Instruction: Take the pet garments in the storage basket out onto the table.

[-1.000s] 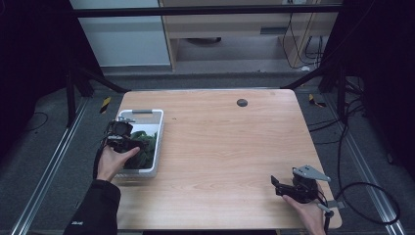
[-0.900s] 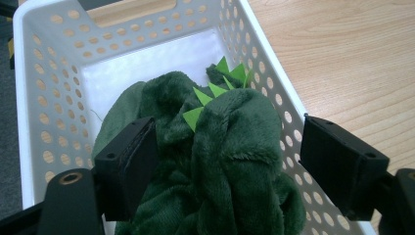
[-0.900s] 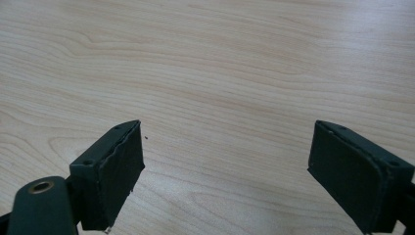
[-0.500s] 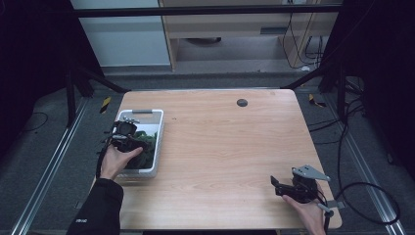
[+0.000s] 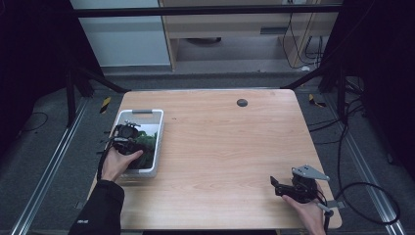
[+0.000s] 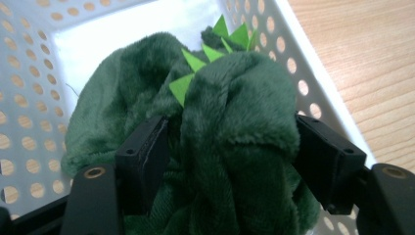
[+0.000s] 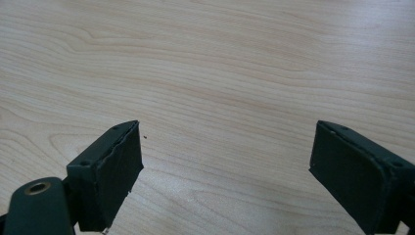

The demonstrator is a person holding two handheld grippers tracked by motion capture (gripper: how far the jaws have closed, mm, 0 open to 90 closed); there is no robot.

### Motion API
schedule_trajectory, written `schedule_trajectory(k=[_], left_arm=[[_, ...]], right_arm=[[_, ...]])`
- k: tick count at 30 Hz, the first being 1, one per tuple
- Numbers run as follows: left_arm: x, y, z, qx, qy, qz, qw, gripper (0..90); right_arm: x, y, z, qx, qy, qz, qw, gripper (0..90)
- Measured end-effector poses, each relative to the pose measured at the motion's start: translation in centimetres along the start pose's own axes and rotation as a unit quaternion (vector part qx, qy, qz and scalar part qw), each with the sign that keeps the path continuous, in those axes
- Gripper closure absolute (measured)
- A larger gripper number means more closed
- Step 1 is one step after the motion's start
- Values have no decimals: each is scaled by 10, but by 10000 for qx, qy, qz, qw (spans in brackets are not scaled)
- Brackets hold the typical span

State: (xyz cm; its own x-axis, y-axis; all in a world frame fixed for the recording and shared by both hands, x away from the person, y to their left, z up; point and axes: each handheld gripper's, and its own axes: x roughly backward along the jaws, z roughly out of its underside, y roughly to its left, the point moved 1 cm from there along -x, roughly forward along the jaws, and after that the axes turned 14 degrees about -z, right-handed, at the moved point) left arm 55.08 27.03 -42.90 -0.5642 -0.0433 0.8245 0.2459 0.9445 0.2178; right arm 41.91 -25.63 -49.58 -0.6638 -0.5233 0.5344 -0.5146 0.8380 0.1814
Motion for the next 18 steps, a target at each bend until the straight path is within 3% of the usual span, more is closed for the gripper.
schedule_trajectory(k=[10,18], left_arm=[[-8,1,5,41,161,41,9999,412],[-10,-1,7,-33,276,-40,9996,557]], right_arm=[[-1,1,0,-54,42,-53,10000,112],[-1,1,0,-61,62,-73,9999,108]])
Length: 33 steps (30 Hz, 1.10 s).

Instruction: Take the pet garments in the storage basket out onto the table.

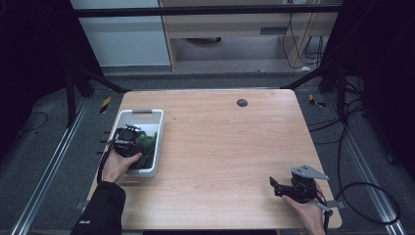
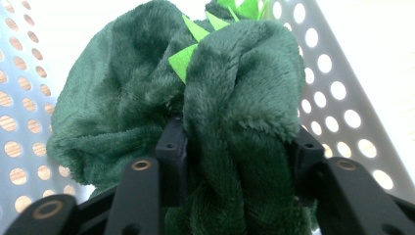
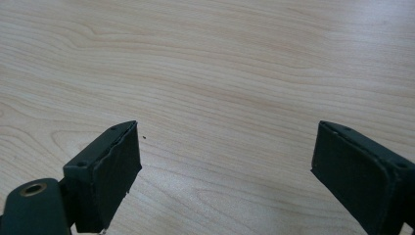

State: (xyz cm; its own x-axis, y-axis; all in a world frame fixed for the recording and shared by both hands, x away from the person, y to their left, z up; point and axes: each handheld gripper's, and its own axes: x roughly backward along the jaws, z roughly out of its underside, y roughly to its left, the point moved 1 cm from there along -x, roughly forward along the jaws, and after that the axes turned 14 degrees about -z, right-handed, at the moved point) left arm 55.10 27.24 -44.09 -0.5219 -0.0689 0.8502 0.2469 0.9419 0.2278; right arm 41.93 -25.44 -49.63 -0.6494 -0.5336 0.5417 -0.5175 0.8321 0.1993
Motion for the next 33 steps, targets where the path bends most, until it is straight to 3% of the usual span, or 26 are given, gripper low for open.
schedule_trajectory(k=[14,23,33], left_arm=[[0,7,4,32,78,-67,9999,771],[10,13,5,116,-116,-184,9997,798],[37,26,5,172,-463,-246,9985,801]], right_arm=[[-1,-1,0,43,21,20,10000,105],[0,-1,0,35,23,14,10000,105],[-1,-1,0,44,20,22,10000,104]])
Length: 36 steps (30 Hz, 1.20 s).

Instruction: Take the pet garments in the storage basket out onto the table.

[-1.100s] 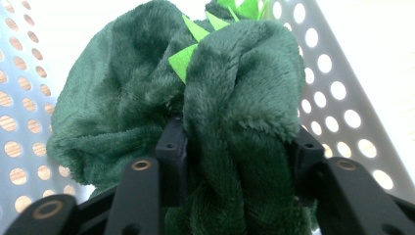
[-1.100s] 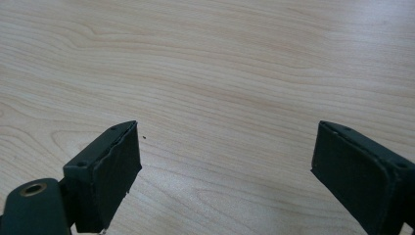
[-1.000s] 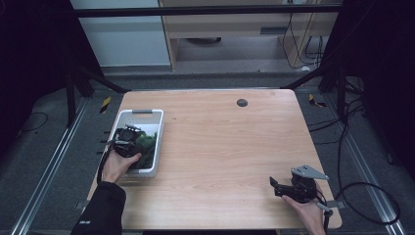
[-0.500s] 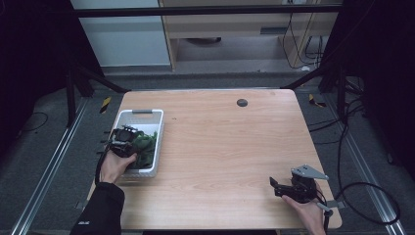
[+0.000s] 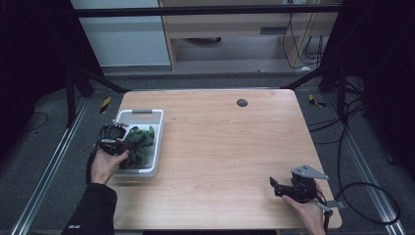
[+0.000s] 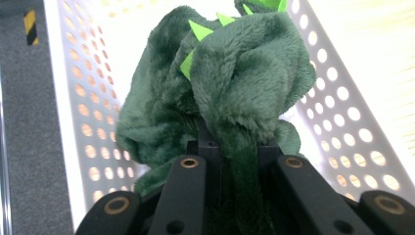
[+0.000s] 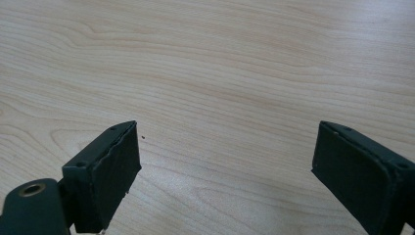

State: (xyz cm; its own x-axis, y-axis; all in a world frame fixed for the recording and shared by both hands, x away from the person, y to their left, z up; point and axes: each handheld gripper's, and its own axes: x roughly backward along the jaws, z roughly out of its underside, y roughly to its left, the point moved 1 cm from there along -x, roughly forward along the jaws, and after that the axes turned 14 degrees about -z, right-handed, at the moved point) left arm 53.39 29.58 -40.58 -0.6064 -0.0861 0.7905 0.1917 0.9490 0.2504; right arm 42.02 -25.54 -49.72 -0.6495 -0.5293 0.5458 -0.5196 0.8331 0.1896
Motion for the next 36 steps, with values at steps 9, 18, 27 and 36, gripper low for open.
schedule_trajectory(k=[9,18,27,36], left_arm=[[21,8,-3,-86,-223,-43,9997,801],[39,11,-8,-200,-365,-32,9991,802],[54,9,-12,-349,-525,62,9980,802],[77,5,-17,-516,-723,137,9960,802]], right_arm=[[0,-1,0,3,-5,5,10000,103],[0,-1,0,8,-9,6,10000,104],[1,0,0,9,-26,-11,10000,103],[2,0,0,42,-120,21,9999,100]])
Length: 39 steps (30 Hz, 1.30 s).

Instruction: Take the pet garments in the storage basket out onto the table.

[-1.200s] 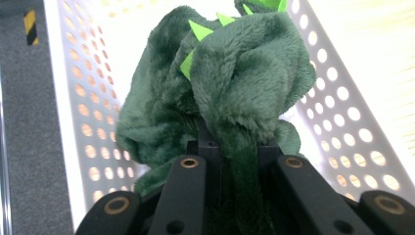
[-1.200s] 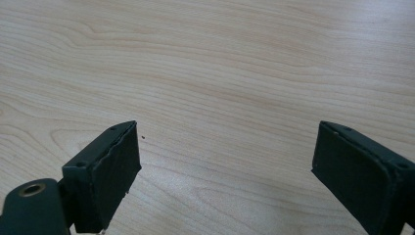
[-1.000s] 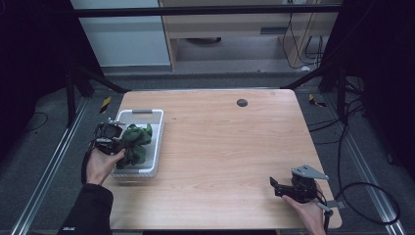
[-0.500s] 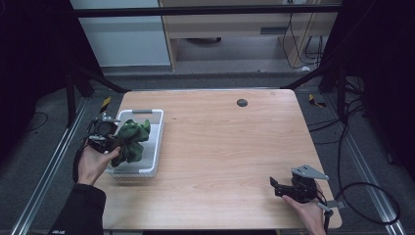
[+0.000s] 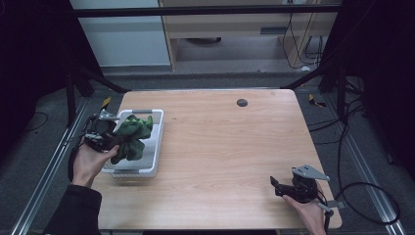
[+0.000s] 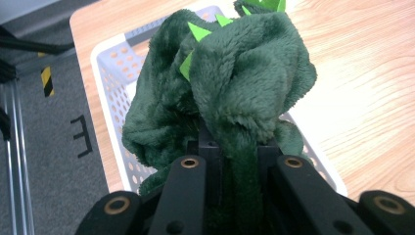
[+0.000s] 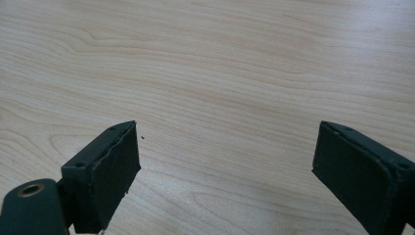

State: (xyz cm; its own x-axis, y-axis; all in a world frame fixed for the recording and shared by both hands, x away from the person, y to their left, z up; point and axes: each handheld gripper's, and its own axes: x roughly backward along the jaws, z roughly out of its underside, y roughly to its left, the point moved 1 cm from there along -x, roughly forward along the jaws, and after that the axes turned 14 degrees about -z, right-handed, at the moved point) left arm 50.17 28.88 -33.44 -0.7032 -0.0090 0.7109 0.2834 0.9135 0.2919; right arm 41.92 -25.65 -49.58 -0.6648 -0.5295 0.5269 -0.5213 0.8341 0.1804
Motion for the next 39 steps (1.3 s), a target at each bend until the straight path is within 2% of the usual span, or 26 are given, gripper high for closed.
schedule_trajectory(k=[14,15,28,29,30,34,37,39], left_arm=[[24,-18,-16,-383,-252,224,9987,802],[25,-19,-16,-412,-259,231,9985,802],[41,-49,-28,-853,-449,529,9939,802],[42,-52,-29,-928,-515,548,9928,802],[43,-55,-29,-896,-473,601,9930,802],[45,-63,-32,-1089,-556,637,9905,802],[46,-70,-34,-1154,-580,710,9891,802],[46,-75,-35,-1128,-550,779,9890,802]], right_arm=[[1,-1,-1,34,-96,51,9999,96],[2,0,-1,-16,-105,27,9999,95],[2,0,-1,-6,-123,36,9999,94],[2,-1,-1,30,-126,51,9999,94],[2,-1,-1,31,-127,52,9999,94],[2,-1,-1,28,-126,47,9999,94],[2,-1,-1,19,-138,49,9999,94],[2,-1,-1,24,-144,49,9999,94]])
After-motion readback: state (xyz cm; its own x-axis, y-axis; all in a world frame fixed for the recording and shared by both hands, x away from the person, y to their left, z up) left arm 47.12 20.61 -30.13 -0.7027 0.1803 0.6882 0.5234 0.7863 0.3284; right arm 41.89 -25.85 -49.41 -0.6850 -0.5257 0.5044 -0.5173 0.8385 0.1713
